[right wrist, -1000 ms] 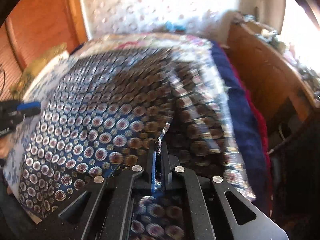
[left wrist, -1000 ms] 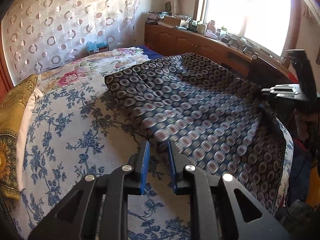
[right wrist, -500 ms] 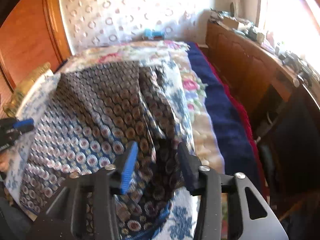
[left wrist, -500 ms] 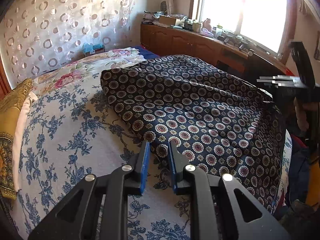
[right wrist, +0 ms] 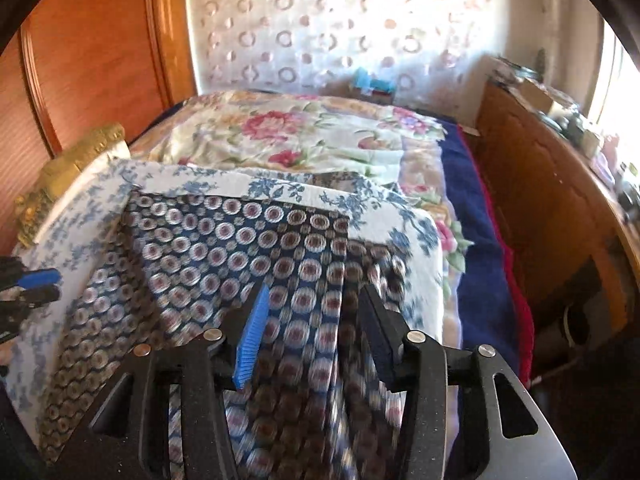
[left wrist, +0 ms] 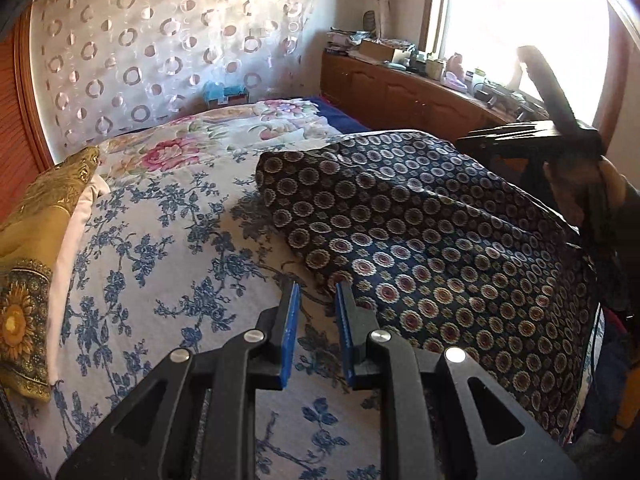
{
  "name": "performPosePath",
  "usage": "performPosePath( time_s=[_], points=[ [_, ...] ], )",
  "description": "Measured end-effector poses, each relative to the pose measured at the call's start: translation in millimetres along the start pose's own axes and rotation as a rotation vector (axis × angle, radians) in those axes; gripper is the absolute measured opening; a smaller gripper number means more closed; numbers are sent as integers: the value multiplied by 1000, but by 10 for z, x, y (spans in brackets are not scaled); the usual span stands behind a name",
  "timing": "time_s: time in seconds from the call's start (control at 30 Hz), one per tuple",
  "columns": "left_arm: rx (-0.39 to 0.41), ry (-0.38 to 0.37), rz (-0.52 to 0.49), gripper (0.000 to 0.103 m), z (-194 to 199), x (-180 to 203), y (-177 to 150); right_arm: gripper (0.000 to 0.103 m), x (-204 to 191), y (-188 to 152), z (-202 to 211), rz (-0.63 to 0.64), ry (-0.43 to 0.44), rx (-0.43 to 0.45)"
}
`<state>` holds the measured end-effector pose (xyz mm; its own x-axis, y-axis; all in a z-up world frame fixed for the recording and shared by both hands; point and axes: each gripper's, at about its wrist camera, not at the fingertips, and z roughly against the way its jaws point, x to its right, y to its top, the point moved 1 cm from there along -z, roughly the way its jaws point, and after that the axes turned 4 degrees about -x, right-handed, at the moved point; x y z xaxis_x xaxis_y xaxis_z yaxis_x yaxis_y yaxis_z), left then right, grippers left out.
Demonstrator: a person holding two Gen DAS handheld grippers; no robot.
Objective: Fold small clothes
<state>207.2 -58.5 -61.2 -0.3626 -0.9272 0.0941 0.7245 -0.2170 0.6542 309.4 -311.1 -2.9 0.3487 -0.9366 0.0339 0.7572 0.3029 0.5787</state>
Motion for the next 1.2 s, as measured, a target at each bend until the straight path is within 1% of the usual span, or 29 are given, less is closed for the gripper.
performPosePath(
  time_s=[0.17,0.3,0.37,0.67,0.7,0.73,0.77,0.8,0.83,0.9,1.0,1.07,1.1,1.2],
  points=[
    [-18,0,5,17,-94,-53,73,48,87,122,-415,8,35,-88],
    [-38,-2,6,17,-189,-91,101,48,177,118,-606,-13,84,-134],
    [-46,-3,8,17,-236,-98,120,48,188,122,-649,-11,97,-145],
    [-67,-7,13,17,-379,-81,154,48,144,167,-704,21,104,-119],
    [-66,-6,14,17,-383,-82,154,46,134,168,-705,24,104,-116],
    [-66,-3,16,17,-389,-88,155,34,122,169,-707,27,109,-115],
    [-66,-2,17,17,-392,-89,158,26,105,171,-706,32,118,-113],
    [-66,-2,18,17,-387,-89,160,13,89,173,-698,40,121,-111],
    [-65,0,18,17,-383,-79,154,7,77,175,-688,46,108,-109],
    [-62,0,16,17,-377,-72,156,3,66,181,-625,47,110,-85],
    [-59,-3,13,17,-361,-64,150,2,91,205,-417,28,111,-1],
    [-55,-4,10,17,-342,-46,143,1,139,230,-280,18,71,43],
    [-54,-5,10,17,-335,-36,142,0,172,241,-236,10,41,51],
    [-51,-7,6,17,-307,0,129,1,317,256,-247,-36,-35,7]
  ],
)
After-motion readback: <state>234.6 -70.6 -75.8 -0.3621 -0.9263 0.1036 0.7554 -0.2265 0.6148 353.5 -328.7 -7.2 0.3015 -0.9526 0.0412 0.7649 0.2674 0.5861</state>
